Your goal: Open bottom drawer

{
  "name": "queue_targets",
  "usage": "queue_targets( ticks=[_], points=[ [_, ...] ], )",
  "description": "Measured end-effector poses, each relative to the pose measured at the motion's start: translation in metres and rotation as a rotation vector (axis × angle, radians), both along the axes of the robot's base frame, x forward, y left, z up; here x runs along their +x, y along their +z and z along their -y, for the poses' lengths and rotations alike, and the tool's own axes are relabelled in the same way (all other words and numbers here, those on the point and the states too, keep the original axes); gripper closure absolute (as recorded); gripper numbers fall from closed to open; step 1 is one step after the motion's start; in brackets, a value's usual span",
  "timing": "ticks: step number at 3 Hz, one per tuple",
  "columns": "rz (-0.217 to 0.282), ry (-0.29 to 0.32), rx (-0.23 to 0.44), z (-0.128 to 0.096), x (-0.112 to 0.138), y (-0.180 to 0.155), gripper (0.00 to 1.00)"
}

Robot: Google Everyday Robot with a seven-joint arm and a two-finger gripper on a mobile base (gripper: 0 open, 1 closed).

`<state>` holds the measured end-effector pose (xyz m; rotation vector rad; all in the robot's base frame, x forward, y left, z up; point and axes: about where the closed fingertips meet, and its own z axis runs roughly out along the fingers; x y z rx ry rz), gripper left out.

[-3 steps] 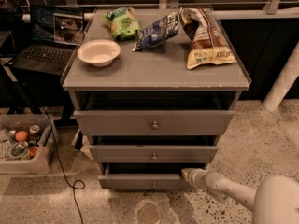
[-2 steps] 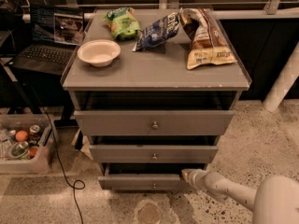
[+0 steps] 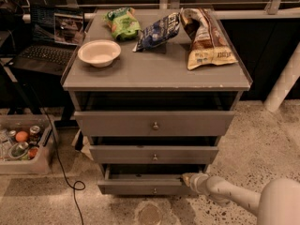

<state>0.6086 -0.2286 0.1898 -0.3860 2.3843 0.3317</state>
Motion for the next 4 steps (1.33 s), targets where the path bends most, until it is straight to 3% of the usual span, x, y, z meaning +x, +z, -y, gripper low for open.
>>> queue_targets(
  ticks=[1, 2, 3, 4],
  points=[
    [-0.016, -0.031, 0.035, 0.008, -0.026, -0.002, 1.0],
    [-0.017, -0.033, 0.039, 0.008, -0.027, 0.0, 1.0],
    [-0.028, -0.071, 0.085, 0.024, -0.057, 0.001, 1.0],
    [-0.027, -0.082, 0.079, 0.021, -0.05, -0.001, 1.0]
  ],
)
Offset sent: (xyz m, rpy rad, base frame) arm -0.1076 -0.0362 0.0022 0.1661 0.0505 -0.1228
